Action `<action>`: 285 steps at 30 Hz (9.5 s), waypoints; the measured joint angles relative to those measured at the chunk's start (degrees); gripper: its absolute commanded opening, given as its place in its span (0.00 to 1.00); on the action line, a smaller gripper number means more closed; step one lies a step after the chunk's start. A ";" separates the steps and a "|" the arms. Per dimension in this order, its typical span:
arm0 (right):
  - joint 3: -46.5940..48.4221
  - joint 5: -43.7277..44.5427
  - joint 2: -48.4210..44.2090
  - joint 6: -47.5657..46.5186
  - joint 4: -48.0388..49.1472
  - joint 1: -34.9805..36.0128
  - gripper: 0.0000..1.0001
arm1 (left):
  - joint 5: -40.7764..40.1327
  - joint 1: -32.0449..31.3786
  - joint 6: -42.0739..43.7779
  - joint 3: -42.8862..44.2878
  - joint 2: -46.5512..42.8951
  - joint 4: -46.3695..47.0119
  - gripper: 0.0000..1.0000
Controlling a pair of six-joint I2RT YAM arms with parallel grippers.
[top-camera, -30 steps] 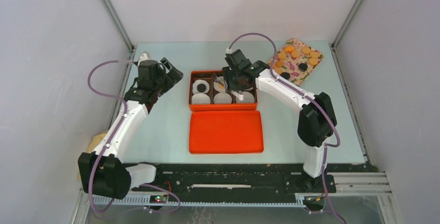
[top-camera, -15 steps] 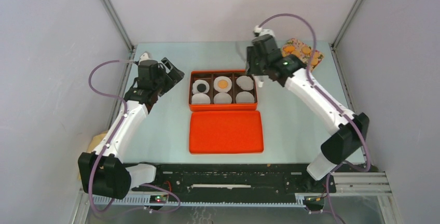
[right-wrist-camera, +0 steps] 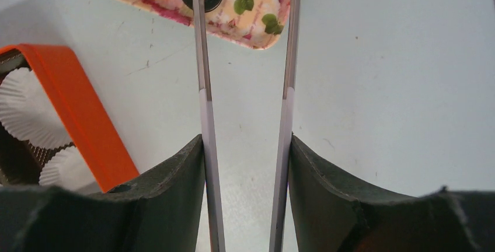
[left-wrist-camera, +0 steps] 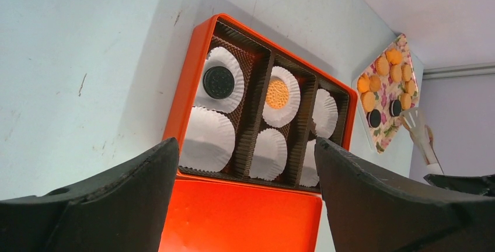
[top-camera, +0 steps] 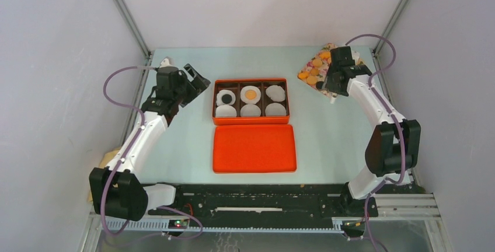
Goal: Pack the cookies
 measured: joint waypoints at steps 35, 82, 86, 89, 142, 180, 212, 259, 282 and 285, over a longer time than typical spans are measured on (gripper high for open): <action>6.88 -3.54 16.04 2.10 4.42 -6.71 0.34 | 1.38 -0.09 -0.02 -0.11 0.83 1.44 0.90; -3.23 -9.22 -2.73 -0.46 2.12 23.43 0.30 | 0.74 -0.09 -0.07 -1.09 -0.26 1.03 0.90; -3.26 -9.09 -2.73 -0.46 1.62 24.02 0.42 | 0.74 -0.09 -0.07 -1.11 -0.26 0.94 0.90; -3.26 -8.70 -2.73 -0.42 1.29 24.04 0.47 | 0.76 -0.09 -0.07 -1.11 -0.26 0.94 0.90; -12.68 -0.09 -4.15 0.37 2.10 5.88 0.55 | 2.47 -0.74 -0.04 -1.14 -0.26 1.62 0.90; -10.62 -4.96 -3.02 0.44 4.20 2.99 0.54 | 2.71 -0.85 -0.04 -1.14 0.55 1.70 0.90; -7.02 -4.66 5.38 0.46 7.34 1.25 0.42 | 4.02 -0.94 -0.04 -1.14 3.63 3.41 0.90; -12.81 -6.73 -11.89 2.47 0.46 30.77 0.23 | 2.58 2.60 -0.74 -1.70 1.79 1.46 0.90; -13.92 -4.00 -12.41 3.74 0.52 31.08 0.55 | 4.57 2.60 -1.09 -3.32 0.87 1.60 0.91; -13.90 -2.32 -13.86 3.67 0.48 30.75 0.54 | 5.03 2.60 -1.09 -3.32 0.87 1.62 0.91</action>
